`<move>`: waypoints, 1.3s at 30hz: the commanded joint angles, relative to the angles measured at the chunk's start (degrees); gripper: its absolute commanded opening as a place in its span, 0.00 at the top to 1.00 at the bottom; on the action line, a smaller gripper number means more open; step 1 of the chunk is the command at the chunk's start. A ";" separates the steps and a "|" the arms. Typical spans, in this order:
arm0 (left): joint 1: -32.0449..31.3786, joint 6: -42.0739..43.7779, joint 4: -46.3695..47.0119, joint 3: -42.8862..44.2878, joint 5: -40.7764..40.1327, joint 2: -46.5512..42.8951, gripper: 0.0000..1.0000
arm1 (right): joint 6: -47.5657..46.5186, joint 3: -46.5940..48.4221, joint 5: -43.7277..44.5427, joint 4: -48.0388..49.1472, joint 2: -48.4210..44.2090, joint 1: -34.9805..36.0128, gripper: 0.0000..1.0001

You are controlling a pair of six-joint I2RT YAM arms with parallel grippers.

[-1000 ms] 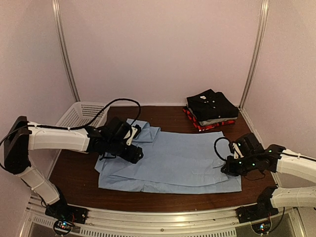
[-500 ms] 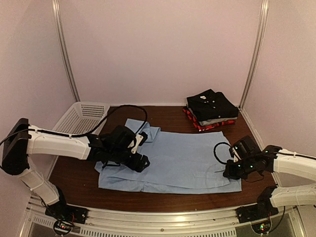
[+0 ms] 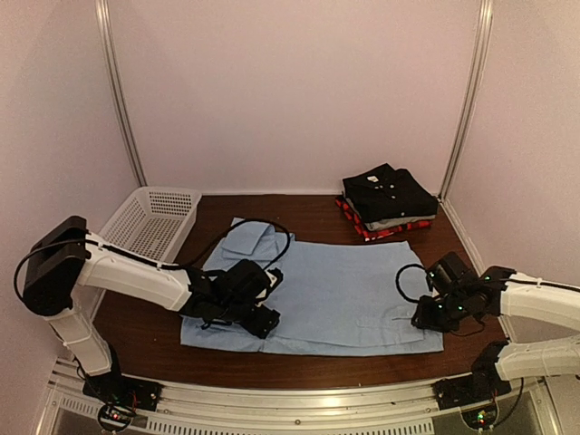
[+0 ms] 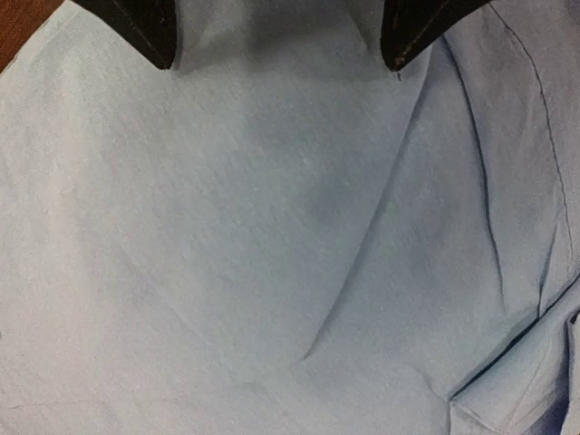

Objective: Fold and stack the long sleeve shirts
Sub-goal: Place the sleeve of the 1/3-folded shirt, then move the 1/3-folded shirt to the center of the board.

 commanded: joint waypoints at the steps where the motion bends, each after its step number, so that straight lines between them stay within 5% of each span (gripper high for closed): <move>1: -1.98 -1.82 1.53 -1.30 -5.25 2.48 0.21 | 0.71 2.28 5.34 -2.76 -4.36 0.34 0.61; 9: -3.25 -2.96 1.88 -2.64 -5.45 4.06 0.21 | -2.61 1.35 0.01 7.67 -2.49 1.17 0.50; 21: -4.08 -8.72 -3.69 -4.71 -0.17 1.57 0.21 | -4.53 -2.04 -3.27 18.07 10.09 1.57 0.55; 28: -5.58 -11.92 -5.71 -8.29 4.44 -1.14 0.21 | -1.05 -5.28 -4.38 15.06 8.10 4.59 0.55; 39: -9.15 -11.65 -13.12 -3.55 0.68 -6.19 0.18 | 3.07 0.32 1.22 4.09 -1.96 9.59 0.55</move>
